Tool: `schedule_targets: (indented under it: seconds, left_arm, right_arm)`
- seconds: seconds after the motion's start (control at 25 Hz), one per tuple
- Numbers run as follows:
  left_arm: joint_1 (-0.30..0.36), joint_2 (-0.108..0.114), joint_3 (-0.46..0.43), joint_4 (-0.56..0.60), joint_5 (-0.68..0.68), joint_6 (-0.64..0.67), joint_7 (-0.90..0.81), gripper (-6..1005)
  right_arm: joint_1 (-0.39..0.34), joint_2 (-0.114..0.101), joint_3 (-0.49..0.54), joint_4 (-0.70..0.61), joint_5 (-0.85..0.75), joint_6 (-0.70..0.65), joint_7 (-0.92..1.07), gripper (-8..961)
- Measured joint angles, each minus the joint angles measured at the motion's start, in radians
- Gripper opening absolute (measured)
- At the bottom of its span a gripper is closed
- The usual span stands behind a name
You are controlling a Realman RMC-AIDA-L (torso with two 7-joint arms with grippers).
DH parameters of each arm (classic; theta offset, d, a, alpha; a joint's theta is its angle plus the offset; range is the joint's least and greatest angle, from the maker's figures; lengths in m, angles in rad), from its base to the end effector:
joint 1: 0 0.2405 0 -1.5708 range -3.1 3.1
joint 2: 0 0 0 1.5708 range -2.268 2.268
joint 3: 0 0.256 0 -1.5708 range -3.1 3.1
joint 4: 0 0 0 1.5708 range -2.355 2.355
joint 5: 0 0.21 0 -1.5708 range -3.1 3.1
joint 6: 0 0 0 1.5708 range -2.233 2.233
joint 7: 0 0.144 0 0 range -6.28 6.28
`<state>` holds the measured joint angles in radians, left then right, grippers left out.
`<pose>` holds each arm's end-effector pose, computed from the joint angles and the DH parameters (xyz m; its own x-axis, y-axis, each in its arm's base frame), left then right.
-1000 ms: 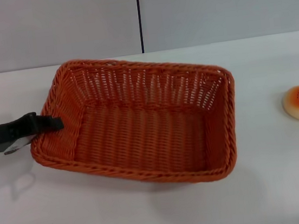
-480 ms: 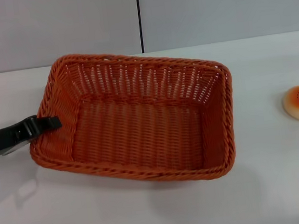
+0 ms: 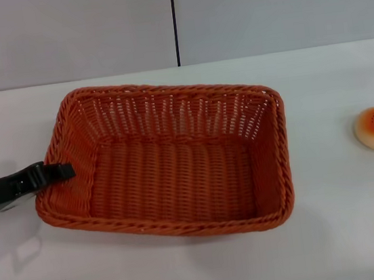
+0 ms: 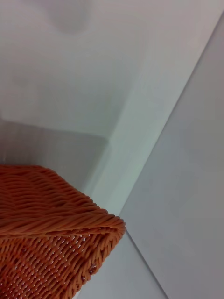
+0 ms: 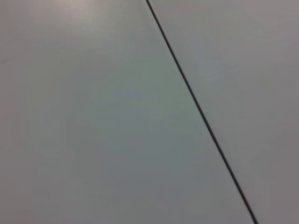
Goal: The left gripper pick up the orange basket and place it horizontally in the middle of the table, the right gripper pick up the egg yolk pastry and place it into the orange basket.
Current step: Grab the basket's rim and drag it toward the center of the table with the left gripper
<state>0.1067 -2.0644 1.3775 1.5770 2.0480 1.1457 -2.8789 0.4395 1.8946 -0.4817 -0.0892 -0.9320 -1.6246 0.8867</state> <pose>-0.2766 0.2591 0.0364 0.0922 0.8303 0.5496 0.9919 -0.0281 -0.1240 0.3330 0.3225 0.1336 0.3039 0.3440 -0.8884 -0.8307 -0.3610 -0.4239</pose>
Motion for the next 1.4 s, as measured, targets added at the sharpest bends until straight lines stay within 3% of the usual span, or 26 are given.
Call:
schedule_targets:
  seconds: [0.32, 0.76, 0.92, 1.08, 1.4]
  left_arm:
    - [-0.021, 0.003, -0.027, -0.021, -0.024, 0.050, 0.035, 191]
    - [-0.048, 0.002, -0.125, -0.153, -0.144, 0.099, 0.141, 391]
    - [-0.048, 0.001, -0.151, -0.173, -0.159, 0.111, 0.167, 584]
    - [-0.047, 0.000, -0.191, -0.202, -0.174, 0.106, 0.236, 708]
    - [-0.050, 0.001, -0.289, -0.312, -0.347, 0.140, 0.412, 705]
  right_arm:
    - [0.010, 0.003, 0.000, -0.004, -0.003, 0.013, 0.000, 513]
    - [0.008, 0.009, -0.001, -0.006, -0.003, 0.016, 0.000, 511]
    - [0.006, 0.014, -0.002, -0.010, -0.009, 0.017, -0.004, 510]
    - [0.002, 0.024, -0.001, -0.025, -0.011, 0.018, -0.002, 509]
    - [-0.013, 0.060, -0.002, -0.085, -0.015, 0.015, -0.001, 507]
